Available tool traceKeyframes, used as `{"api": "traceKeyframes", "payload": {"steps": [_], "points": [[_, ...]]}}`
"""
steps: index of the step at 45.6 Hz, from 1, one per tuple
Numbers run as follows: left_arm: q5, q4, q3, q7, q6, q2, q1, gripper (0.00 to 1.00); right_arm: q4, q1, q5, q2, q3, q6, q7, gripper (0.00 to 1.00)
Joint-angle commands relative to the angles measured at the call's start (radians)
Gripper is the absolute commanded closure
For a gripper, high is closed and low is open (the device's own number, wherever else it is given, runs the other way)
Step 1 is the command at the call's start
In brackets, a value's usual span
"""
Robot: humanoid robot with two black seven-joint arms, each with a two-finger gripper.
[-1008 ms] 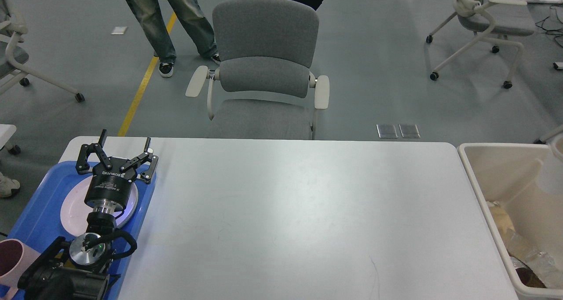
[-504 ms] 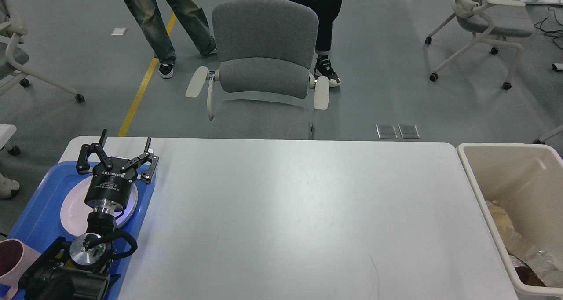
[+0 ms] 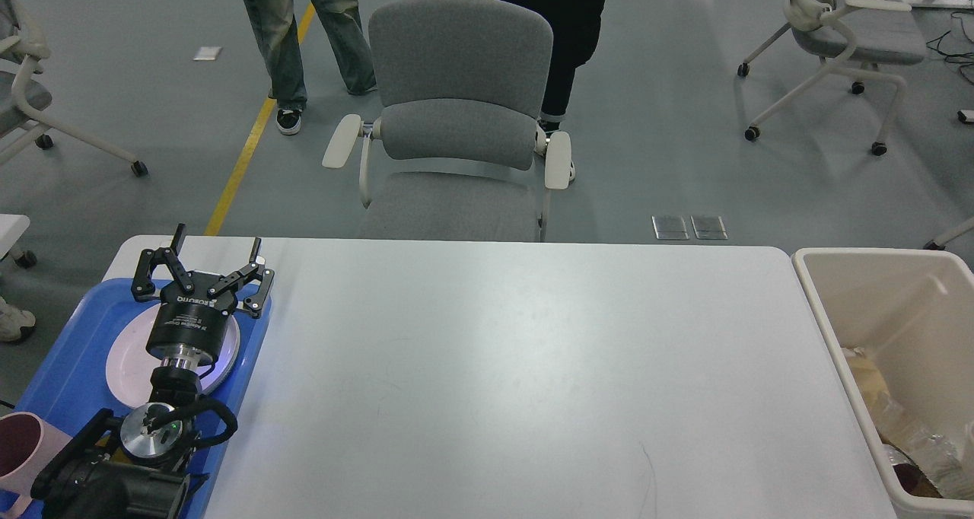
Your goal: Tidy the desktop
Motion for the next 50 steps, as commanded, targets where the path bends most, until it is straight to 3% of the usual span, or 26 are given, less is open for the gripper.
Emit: {"api": "traceKeyframes", "payload": {"steps": [1,16,20,31,35,41,46,50], "points": [[0.0,0.001,0.0,0.0,0.0,0.0,0.0,0.04,-0.005,0.006,0.004,-0.004,0.004,-0.06,0.006,0.03],[0.0,0.0,0.001,0.0,0.0,0.0,0.0,0.04,0.001,0.021,0.004,-0.004,0.049,-0.091,0.009,0.0],[0.0,0.0,0.0,0.0,0.0,0.0,0.0,0.04,0.004,0.056,0.007,-0.009,0.145,-0.091,0.009,0.0],[0.0,0.0,0.0,0.0,0.0,0.0,0.0,0.04,0.032,0.19,0.002,-0.019,0.588,-0.093,0.02,0.0],[0.0,0.0,0.0,0.0,0.0,0.0,0.0,0.04,0.096,0.216,0.002,-0.056,0.797,-0.09,0.052,0.0],[0.0,0.0,0.0,0.0,0.0,0.0,0.0,0.04,0.268,0.202,0.0,-0.098,1.309,-0.085,0.147,0.0],[0.0,0.0,0.0,0.0,0.0,0.0,0.0,0.04,0.4,0.119,-0.03,-0.095,1.703,-0.029,0.151,0.0],[0.0,0.0,0.0,0.0,0.0,0.0,0.002,0.04,0.517,0.01,-0.136,-0.078,1.963,0.108,0.151,0.0]]}}
